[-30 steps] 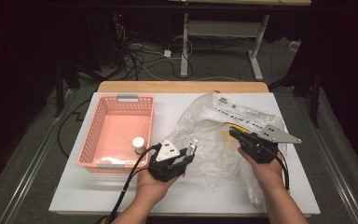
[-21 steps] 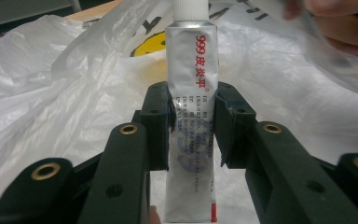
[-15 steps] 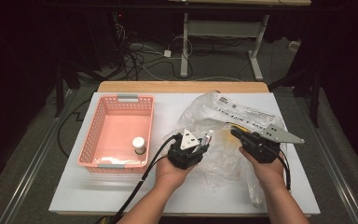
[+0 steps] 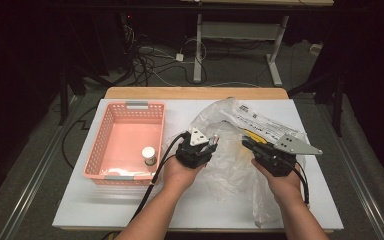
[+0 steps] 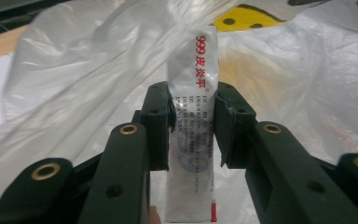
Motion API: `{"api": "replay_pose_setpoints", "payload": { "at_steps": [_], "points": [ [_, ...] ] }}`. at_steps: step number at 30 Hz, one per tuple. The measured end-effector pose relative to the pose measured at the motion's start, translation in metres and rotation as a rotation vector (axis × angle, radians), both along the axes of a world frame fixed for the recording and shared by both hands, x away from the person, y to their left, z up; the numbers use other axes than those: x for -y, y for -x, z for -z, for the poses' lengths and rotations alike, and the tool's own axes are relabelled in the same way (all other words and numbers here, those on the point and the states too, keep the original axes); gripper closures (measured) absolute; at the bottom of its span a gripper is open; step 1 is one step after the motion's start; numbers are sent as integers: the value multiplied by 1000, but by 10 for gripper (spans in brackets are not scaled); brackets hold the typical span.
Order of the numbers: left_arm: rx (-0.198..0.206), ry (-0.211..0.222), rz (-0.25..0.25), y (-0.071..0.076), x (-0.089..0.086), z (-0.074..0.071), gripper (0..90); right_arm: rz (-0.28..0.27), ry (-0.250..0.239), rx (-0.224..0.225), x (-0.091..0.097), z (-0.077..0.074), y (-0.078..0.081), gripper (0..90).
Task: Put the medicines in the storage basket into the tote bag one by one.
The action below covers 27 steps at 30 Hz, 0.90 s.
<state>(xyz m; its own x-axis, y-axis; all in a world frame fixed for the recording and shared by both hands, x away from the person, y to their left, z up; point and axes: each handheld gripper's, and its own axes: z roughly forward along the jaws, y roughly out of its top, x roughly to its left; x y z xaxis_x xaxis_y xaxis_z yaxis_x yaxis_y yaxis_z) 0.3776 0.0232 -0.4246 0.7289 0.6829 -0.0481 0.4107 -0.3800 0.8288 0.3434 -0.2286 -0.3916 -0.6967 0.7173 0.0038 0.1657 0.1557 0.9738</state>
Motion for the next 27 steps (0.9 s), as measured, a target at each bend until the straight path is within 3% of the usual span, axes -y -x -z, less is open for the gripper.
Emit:
{"api": "replay_pose_setpoints", "payload": {
  "at_steps": [3, 10, 19, 27],
  "points": [
    [-9, 11, 18, 2, 9, 4, 672, 4, -3, -7, 1, 3, -2, 900],
    [-33, -22, 47, 3, 31, 16, 671, 1, -5, -12, 1, 5, -5, 900],
    [-25, -34, 50, -3, 54, 24, 670, 6, -16, 2, 3, 1, -7, 900],
    [-37, -36, 46, -11, 63, 32, 670, 5, -20, 4, 5, 1, -9, 900]
  ]
}}
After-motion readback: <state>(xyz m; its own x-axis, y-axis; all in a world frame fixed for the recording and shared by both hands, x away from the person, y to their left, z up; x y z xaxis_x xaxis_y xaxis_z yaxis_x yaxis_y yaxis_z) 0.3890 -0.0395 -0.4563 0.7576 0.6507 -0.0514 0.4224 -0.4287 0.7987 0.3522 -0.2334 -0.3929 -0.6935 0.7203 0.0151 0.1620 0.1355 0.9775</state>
